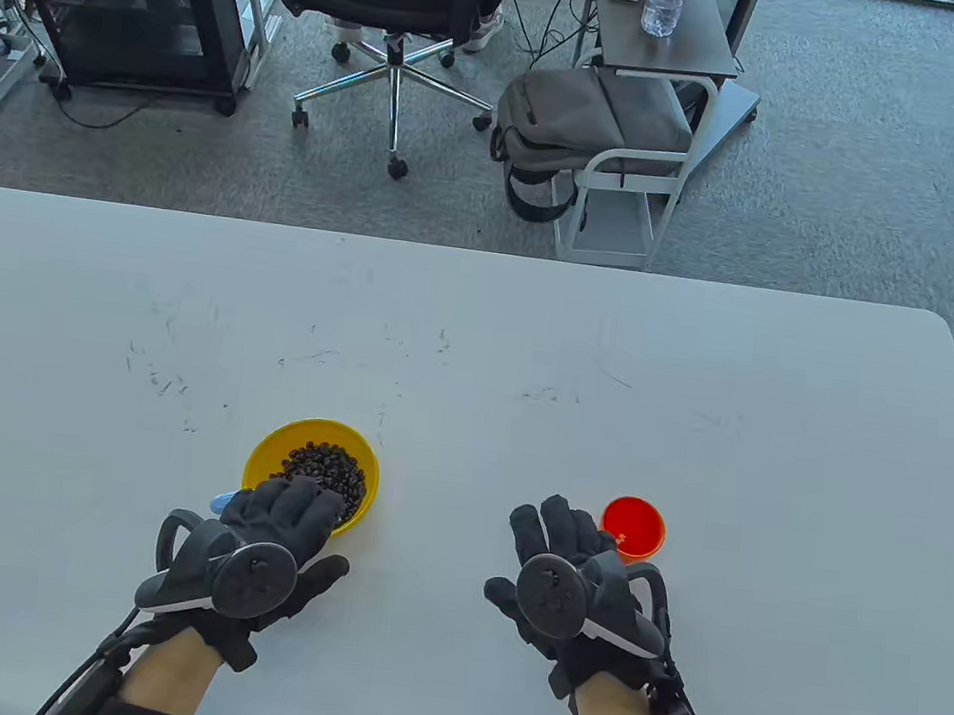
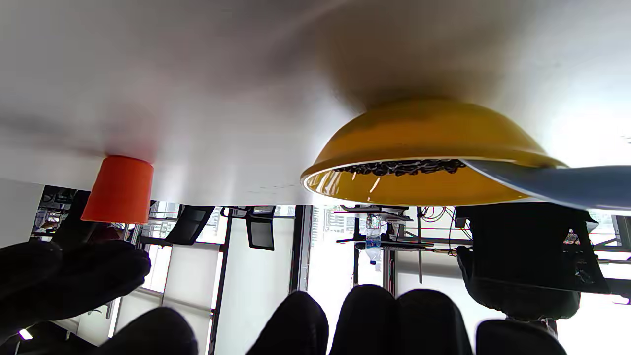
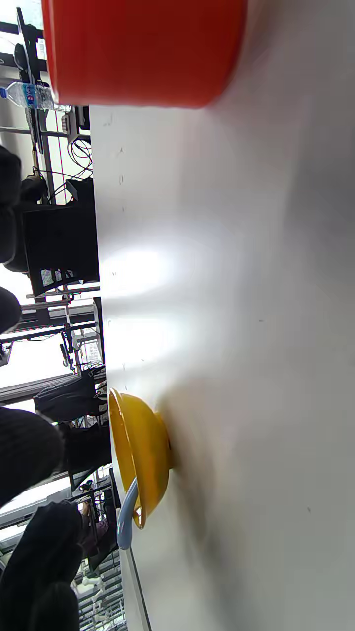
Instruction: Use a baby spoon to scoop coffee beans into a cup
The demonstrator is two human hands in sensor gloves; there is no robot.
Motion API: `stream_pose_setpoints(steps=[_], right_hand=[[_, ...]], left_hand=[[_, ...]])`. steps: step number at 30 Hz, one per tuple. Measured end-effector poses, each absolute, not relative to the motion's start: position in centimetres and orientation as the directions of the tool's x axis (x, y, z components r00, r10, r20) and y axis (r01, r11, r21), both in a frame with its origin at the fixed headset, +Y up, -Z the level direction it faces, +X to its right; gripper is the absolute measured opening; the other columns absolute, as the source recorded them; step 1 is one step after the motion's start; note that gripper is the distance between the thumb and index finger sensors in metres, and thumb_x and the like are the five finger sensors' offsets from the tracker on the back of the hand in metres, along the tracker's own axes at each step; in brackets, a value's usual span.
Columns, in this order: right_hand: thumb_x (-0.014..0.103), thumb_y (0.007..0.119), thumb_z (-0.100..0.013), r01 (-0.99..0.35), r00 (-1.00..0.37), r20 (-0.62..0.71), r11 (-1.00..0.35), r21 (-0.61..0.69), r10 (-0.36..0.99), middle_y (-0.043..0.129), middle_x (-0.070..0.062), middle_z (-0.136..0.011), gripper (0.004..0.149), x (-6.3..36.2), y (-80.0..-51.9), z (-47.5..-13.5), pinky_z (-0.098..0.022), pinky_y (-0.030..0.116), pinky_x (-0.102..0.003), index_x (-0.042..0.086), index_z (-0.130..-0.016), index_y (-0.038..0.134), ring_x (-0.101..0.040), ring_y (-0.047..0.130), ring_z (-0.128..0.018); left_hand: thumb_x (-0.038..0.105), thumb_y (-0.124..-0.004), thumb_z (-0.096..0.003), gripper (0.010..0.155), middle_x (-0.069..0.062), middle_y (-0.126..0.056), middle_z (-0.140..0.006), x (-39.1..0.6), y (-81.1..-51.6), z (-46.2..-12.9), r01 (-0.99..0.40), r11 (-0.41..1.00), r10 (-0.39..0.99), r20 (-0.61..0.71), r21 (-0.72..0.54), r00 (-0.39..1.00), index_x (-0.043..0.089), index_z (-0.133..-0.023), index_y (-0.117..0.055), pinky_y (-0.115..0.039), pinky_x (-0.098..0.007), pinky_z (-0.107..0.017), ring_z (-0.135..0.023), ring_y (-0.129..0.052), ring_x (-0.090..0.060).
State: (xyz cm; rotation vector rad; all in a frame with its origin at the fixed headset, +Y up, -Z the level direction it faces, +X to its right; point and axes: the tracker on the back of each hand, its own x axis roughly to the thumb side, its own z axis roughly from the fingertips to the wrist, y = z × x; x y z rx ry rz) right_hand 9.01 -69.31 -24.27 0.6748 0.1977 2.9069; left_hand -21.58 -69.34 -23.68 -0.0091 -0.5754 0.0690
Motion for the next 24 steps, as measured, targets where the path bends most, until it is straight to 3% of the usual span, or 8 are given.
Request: stream_pose_setpoints(steps=[14,24], right_hand=[[0.058,0.064,-0.058,-0.164,-0.903,0.375,-0.975,0.151,0.21,0.034,-0.038,-0.111,0.082,10.6,-68.7,-24.7,-0.064,0.047,-0.074,0.003,-0.111,0.035,-0.065,0.045,-0.092],[0.058,0.065,-0.059,-0.267,-0.949,0.127,-0.951,0.155,0.287,0.03,-0.041,-0.11,0.083,16.5,-69.0,-26.0,-0.063,0.047,-0.074,0.002,-0.112,0.033,-0.067,0.044,-0.091]], left_hand=[[0.055,-0.064,-0.0625,0.071,-0.032,-0.057,-0.11,-21.7,-69.4,-23.8,-0.083,0.995,0.099,0.538,-0.054,0.837,0.006,-0.114,-0.057,-0.055,-0.073,-0.062,-0.095,-0.062,-0.06],[0.054,-0.064,-0.0626,0.071,-0.032,-0.057,-0.11,-21.8,-69.4,-23.8,-0.098,0.993,0.115,0.537,-0.061,0.836,0.006,-0.114,-0.057,-0.055,-0.073,-0.062,-0.095,-0.062,-0.06]])
